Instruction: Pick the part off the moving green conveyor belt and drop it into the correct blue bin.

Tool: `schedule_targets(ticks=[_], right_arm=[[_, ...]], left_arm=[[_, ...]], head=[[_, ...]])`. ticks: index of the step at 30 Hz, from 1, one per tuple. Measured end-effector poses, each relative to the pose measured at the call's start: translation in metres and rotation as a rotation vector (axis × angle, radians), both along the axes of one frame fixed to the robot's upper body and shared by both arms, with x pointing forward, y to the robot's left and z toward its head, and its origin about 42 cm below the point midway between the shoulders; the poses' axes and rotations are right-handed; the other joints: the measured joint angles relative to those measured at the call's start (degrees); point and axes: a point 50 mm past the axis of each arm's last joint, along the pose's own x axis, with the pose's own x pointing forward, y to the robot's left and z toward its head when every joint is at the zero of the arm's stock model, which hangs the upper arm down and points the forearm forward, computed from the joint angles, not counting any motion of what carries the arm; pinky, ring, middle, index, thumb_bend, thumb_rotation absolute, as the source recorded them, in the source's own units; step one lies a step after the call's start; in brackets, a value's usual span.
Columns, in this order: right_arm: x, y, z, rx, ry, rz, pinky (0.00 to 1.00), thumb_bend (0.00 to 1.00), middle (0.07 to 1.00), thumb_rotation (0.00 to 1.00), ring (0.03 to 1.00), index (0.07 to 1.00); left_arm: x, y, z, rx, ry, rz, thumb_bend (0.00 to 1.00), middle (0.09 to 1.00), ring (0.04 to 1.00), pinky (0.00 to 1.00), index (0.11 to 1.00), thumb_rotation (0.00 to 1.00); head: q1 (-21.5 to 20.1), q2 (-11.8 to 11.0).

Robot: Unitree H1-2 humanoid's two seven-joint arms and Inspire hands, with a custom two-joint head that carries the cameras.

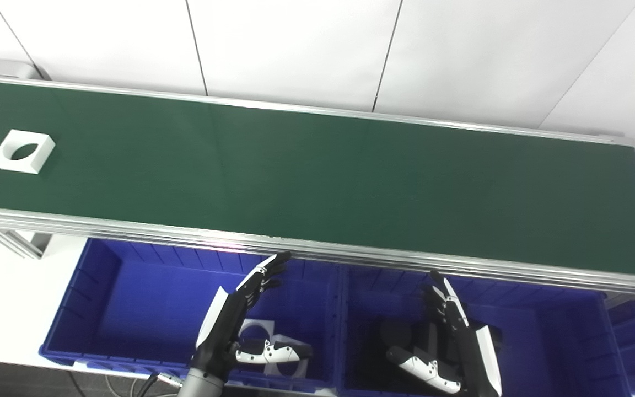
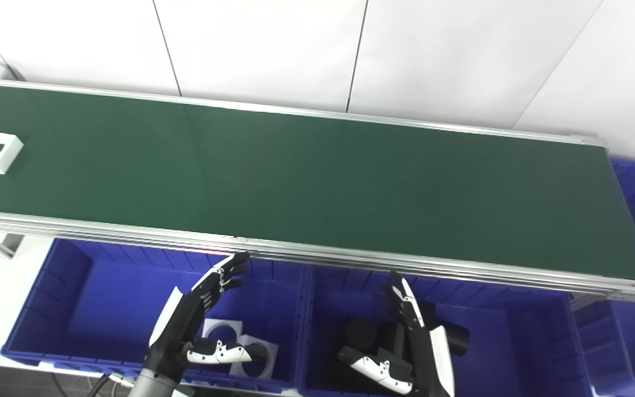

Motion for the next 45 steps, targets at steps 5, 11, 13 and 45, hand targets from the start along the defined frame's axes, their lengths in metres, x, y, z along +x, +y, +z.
schedule_targets(ticks=[5,11,13,45], right_arm=[[0.000,0.000,0.000,-0.001,0.000,0.001,0.79,0.87,0.861,0.55,0.849,0.948],[0.000,0.000,0.000,0.000,0.000,0.002,0.78,0.87,0.867,0.54,0.848,0.948],[0.001,0.000,0.000,-0.004,-0.001,0.004,0.77,0.87,0.870,0.55,0.846,0.946],[0.001,-0.010,-0.018,-0.045,0.015,-0.014,0.78,0.81,0.870,0.52,0.834,0.950]], left_arm=[[0.000,0.000,0.000,0.000,0.000,0.000,0.81,0.924,0.878,0.80,0.875,0.06],[0.000,0.000,0.000,0.000,0.000,-0.001,0.82,0.923,0.878,0.80,0.875,0.06],[0.000,0.000,0.000,0.002,0.000,-0.001,0.82,0.928,0.882,0.81,0.876,0.07],[0.017,0.005,0.054,-0.026,-0.185,0.005,0.97,0.856,0.826,0.73,0.856,0.21]], head=[[0.00,0.00],[-0.09,-0.09],[0.00,-0.17],[16.35,-9.75]])
